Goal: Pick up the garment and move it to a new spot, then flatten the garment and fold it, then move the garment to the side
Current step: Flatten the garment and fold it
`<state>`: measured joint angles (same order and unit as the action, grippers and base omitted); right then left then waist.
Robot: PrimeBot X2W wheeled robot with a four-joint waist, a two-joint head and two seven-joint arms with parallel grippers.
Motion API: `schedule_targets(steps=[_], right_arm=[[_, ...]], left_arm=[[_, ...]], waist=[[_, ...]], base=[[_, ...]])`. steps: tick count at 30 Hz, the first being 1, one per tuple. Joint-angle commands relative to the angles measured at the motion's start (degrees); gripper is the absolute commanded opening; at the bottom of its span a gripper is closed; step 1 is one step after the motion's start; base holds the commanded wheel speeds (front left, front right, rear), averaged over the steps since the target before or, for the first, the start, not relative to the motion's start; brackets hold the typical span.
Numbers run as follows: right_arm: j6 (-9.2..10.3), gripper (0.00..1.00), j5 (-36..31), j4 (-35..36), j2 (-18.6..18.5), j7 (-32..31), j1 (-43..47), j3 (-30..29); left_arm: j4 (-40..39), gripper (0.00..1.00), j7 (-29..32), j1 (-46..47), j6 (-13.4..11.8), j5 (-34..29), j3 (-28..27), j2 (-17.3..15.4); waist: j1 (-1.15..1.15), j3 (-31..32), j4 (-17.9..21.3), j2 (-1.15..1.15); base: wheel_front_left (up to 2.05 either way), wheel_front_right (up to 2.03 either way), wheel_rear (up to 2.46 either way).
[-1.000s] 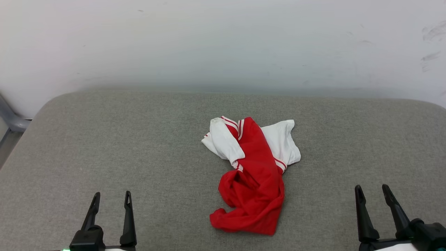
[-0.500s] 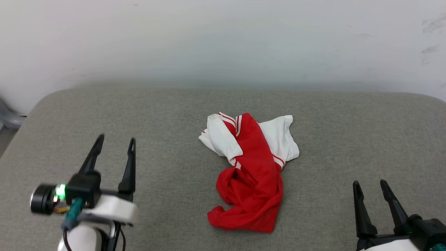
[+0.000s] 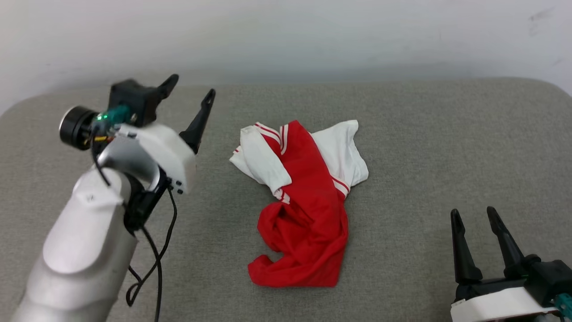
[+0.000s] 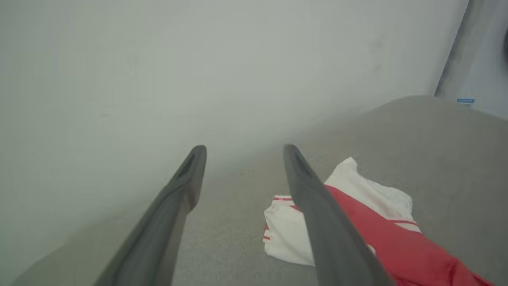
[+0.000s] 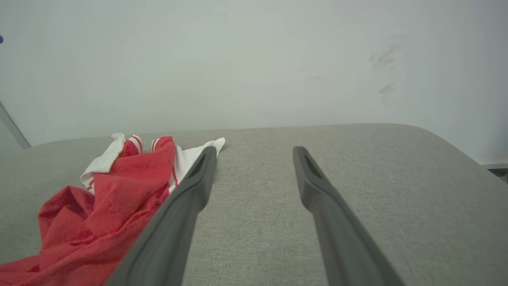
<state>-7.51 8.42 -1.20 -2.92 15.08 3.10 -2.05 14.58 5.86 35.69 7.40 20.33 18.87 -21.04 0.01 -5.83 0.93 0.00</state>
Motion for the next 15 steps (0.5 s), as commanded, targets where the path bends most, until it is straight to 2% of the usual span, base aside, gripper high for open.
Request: schedule_targets(steps=[1,8,15], right_arm=[[0.04,1.0,-0.18,0.18,0.07,0.14,-1.1,-0.03],[0.04,1.0,-0.39,0.18,0.07,0.14,-3.46,0.39],[0.04,1.0,0.04,0.49,0.07,0.14,-5.87,0.59]], left_arm=[[0.25,1.0,2.3,1.89,-0.03,2.16,1.96,-0.97],[3.0,1.0,20.83,12.96,-0.01,14.49,16.13,-5.16],[6.5,1.0,32.48,21.45,0.0,22.42,27.66,-7.34]], waist=[[-0.01,-1.36,1.03,0.0],[-0.01,-4.49,2.96,0.0],[-0.01,-8.34,5.73,0.0]], base=[[0.0,0.0,0.0],[0.0,0.0,0.0],[0.0,0.0,0.0]])
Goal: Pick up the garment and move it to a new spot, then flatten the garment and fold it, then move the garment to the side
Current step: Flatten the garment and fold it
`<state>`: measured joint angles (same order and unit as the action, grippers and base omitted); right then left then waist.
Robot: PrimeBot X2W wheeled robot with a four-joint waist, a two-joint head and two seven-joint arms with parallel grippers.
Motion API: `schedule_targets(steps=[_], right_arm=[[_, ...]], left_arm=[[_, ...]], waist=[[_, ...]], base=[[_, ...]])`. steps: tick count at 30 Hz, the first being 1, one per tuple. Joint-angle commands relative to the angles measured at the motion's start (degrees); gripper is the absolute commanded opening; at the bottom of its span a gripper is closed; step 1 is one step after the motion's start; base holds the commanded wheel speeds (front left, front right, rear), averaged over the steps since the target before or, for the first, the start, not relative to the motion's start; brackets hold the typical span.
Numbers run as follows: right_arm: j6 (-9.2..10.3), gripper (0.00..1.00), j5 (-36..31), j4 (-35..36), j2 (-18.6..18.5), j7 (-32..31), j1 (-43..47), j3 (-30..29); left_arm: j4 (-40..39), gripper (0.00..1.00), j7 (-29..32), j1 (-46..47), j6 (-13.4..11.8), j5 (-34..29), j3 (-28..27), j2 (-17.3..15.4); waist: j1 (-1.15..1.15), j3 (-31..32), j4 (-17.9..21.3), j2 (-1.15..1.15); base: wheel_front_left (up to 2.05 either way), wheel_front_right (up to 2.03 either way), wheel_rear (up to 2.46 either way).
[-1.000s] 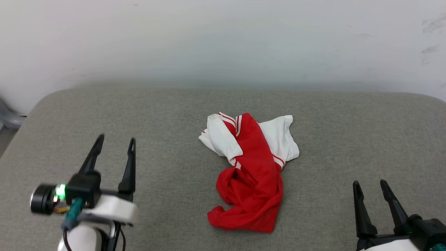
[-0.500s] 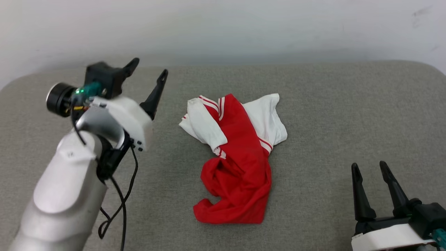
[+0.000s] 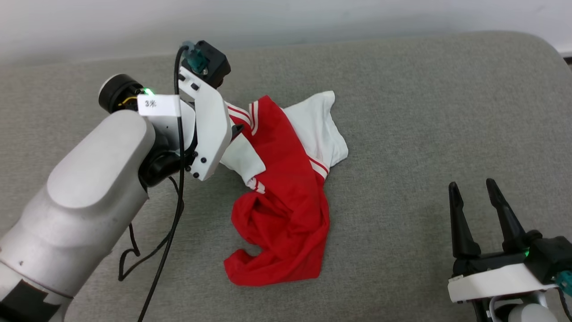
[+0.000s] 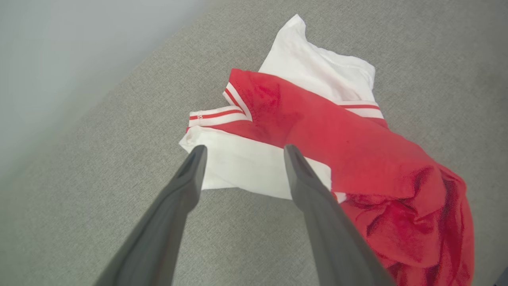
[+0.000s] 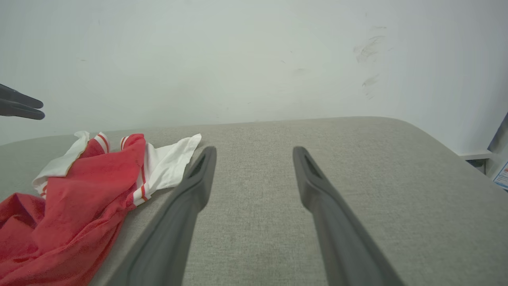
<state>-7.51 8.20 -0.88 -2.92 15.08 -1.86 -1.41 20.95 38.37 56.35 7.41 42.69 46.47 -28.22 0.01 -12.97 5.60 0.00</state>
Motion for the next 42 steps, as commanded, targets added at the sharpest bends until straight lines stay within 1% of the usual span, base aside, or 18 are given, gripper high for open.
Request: schedule_targets(steps=[1,4,7,10,12,18,21,22,24,27,29,35,39,42], right_arm=[[0.04,1.0,0.3,0.2,0.08,0.14,-1.18,-0.05],[0.04,1.0,0.45,0.32,0.07,0.14,-2.22,0.13],[0.04,1.0,0.92,0.41,0.08,0.14,-3.4,0.31],[0.04,1.0,1.31,0.44,0.08,0.14,-4.59,0.66],[0.04,1.0,1.5,0.39,0.07,0.14,-4.81,0.65],[0.04,1.0,1.82,0.41,0.08,0.14,-5.8,0.75],[0.04,1.0,1.75,0.37,0.07,0.14,-6.01,0.6],[0.04,1.0,1.7,0.32,0.08,0.14,-6.1,0.58],[0.04,1.0,1.46,0.22,0.08,0.14,-6.16,0.4],[0.04,1.0,1.14,0.17,0.07,0.14,-6.01,0.11],[0.04,1.0,0.82,0.11,0.08,0.14,-5.56,-0.15],[0.04,1.0,-0.22,0.04,0.08,0.14,-3.56,-0.6],[0.04,1.0,-0.8,-0.04,0.08,0.14,-2.24,-0.63],[0.04,1.0,-1.23,-0.07,0.07,0.14,-1.24,-0.7]], left_arm=[[0.88,1.0,0.81,1.76,-0.02,0.75,1.35,-0.41],[3.23,1.0,2.17,4.01,-0.02,1.68,5.14,-1.32],[5.7,1.0,2.69,5.55,-0.01,3.2,8.03,-1.48],[8.36,1.0,3.12,6.37,-0.02,4.3,11.04,-2.58],[9.12,1.0,3.28,6.34,-0.01,4.64,12.1,-2.77],[12.55,1.0,5.53,4.2,-0.01,7.0,20.29,-4.29],[13.25,1.0,4.94,3.82,-0.01,8.6,23.08,-4.49],[13.14,0.75,4.93,3.83,-0.01,8.94,24.01,-4.48],[12.66,0.0,3.29,4.78,-0.01,9.54,24.84,-4.43],[12.22,0.0,-0.93,7.23,-0.09,9.15,25.18,-4.07],[11.8,0.0,-4.5,8.87,-0.09,9.33,25.15,-3.18],[10.99,0.0,-17.23,12.31,-0.08,8.75,24.24,-2.32],[10.47,0.0,-24.51,11.84,-0.1,8.55,22.94,-2.89],[9.76,0.0,-29.26,9.57,-1.12,8.9,21.62,-4.08]], waist=[[-0.01,-1.89,1.46,0.0],[-0.01,-3.97,2.65,0.0],[-0.01,-5.99,3.75,0.0],[-0.01,-7.77,4.85,0.0],[-0.01,-8.18,5.1,0.0],[-0.01,-9.86,5.92,0.0],[-0.01,-10.16,5.91,0.0],[-0.01,-10.16,5.87,0.0],[-0.01,-9.96,5.56,0.0],[-0.01,-9.16,4.81,0.0],[-0.01,-8.19,4.04,0.0],[-0.01,-4.66,1.15,0.0],[-0.01,-2.3,-1.11,0.0],[-0.01,-0.69,-2.64,0.0]], base=[[0.0,0.0,0.0],[0.0,0.0,0.0],[0.0,0.0,0.0],[0.0,0.0,0.0],[0.0,0.0,0.0],[0.0,0.0,0.0],[0.0,0.0,0.0],[0.0,0.0,0.0],[0.0,0.0,0.0],[0.0,0.0,0.0],[0.0,0.0,0.0],[0.0,0.0,0.0],[0.0,0.0,0.0],[0.0,0.0,0.0]])
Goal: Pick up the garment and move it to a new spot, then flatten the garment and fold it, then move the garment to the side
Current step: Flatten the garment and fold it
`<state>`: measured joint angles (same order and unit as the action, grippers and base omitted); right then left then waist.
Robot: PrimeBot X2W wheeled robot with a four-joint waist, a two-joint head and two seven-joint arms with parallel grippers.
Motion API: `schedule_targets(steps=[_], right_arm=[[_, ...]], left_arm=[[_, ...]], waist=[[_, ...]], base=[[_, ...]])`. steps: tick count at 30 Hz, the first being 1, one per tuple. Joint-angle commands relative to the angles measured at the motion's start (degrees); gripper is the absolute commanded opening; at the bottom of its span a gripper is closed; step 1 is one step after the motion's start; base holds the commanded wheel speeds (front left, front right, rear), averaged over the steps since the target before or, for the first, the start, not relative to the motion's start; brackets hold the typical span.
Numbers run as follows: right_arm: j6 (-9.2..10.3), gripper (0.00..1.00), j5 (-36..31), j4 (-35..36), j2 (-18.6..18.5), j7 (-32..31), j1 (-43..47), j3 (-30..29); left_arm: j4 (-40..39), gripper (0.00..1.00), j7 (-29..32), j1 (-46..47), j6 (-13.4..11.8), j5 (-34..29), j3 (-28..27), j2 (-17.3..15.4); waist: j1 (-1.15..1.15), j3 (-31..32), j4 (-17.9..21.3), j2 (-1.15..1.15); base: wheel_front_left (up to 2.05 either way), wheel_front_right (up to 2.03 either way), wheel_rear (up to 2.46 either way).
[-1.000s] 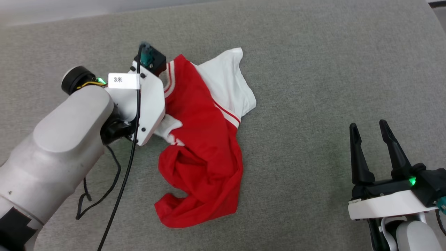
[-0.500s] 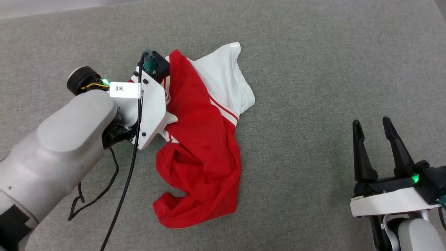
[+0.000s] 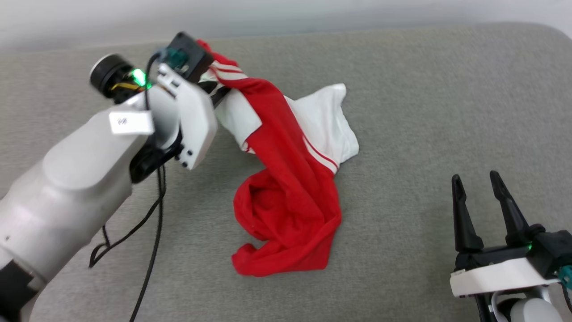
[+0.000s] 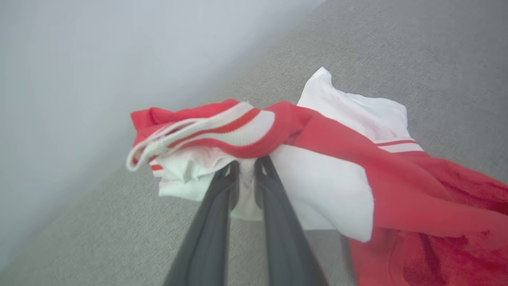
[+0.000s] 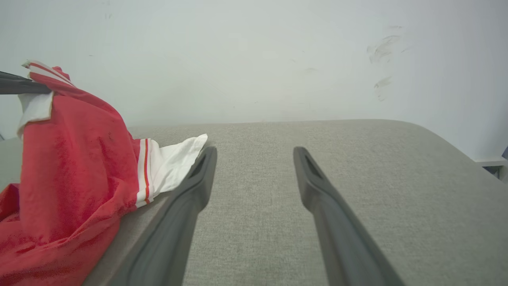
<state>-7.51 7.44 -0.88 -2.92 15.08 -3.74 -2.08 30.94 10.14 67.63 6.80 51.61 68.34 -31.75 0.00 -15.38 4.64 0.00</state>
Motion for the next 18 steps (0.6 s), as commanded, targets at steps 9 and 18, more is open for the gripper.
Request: schedule_targets(steps=[9,18], right_arm=[[0.04,1.0,-1.05,-0.01,0.07,0.14,2.92,-0.35],[0.04,1.0,-1.66,-0.13,0.07,0.13,3.71,0.09]], left_arm=[[-4.56,0.0,-9.39,-14.3,-7.33,4.63,-3.7,-8.37],[-3.54,0.0,-15.96,-30.06,-12.22,12.34,-5.91,-11.56]], waist=[[0.0,4.59,-4.99,0.0],[0.0,5.01,-5.45,0.0]], base=[[0.0,0.0,0.0],[0.0,0.0,0.0]])
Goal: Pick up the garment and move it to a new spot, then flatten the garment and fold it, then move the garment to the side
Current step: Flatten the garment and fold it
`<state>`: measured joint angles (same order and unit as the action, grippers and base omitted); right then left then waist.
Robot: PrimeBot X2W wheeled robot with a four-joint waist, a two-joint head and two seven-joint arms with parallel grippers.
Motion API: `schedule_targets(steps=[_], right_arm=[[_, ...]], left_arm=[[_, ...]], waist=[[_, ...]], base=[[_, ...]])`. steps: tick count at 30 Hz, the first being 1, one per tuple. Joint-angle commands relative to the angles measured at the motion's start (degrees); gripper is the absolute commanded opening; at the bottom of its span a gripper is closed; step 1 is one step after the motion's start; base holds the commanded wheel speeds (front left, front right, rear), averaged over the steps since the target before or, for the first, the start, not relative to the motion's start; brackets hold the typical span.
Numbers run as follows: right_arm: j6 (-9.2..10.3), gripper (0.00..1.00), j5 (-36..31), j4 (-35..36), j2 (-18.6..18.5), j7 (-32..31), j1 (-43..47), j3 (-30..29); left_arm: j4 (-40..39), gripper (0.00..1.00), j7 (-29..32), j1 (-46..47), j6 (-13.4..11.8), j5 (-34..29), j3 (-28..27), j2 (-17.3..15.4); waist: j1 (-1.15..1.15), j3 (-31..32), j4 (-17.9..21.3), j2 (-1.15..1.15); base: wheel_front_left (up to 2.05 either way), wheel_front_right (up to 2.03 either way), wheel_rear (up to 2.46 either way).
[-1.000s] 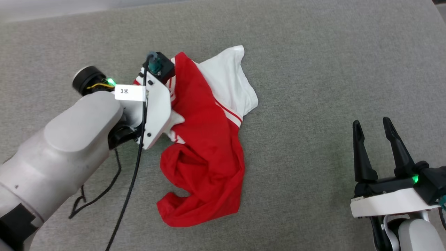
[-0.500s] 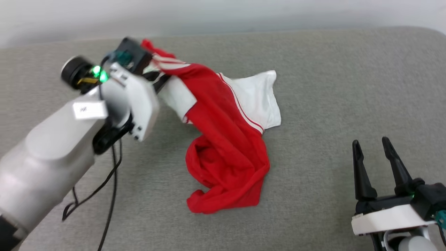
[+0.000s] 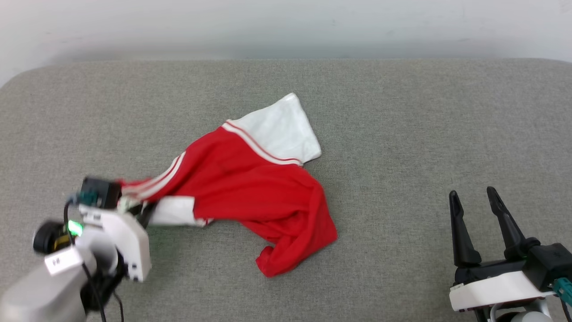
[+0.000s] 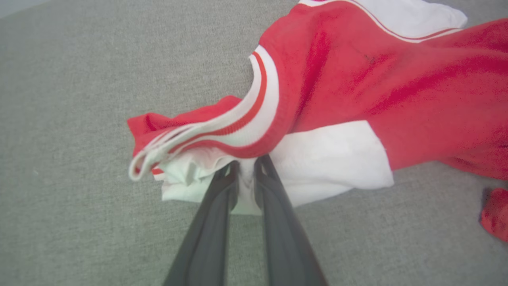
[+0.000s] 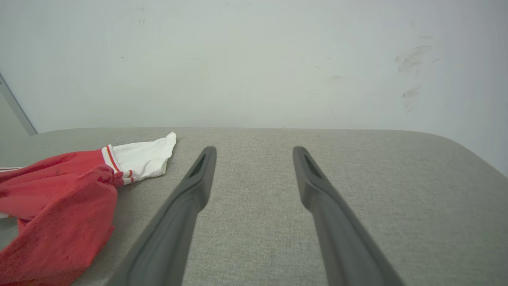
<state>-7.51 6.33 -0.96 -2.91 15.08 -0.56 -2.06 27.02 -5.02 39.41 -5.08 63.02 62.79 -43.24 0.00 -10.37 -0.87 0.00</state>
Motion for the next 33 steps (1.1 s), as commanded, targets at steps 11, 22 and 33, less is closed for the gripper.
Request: schedule_targets(steps=[11,22,33], right_arm=[[0.04,1.0,-0.84,-0.6,0.06,0.13,1.93,-0.69],[0.05,1.0,-2.53,0.15,0.06,0.13,1.91,-1.0],[0.04,1.0,-7.56,1.98,-0.43,0.13,-6.47,-0.33]], left_arm=[[3.21,1.0,-9.36,-10.71,-3.53,3.84,-4.3,2.83],[-15.99,1.0,-10.17,-22.04,-15.99,-16.11,-26.5,5.21],[-29.93,1.0,-10.19,-35.33,-19.74,-36.28,-39.86,13.27]], waist=[[0.0,2.79,-0.91,0.0],[0.0,6.51,-3.37,0.0],[0.0,6.17,-6.16,0.0]], base=[[0.0,0.0,0.0],[0.0,0.0,0.0],[0.0,0.0,0.0]])
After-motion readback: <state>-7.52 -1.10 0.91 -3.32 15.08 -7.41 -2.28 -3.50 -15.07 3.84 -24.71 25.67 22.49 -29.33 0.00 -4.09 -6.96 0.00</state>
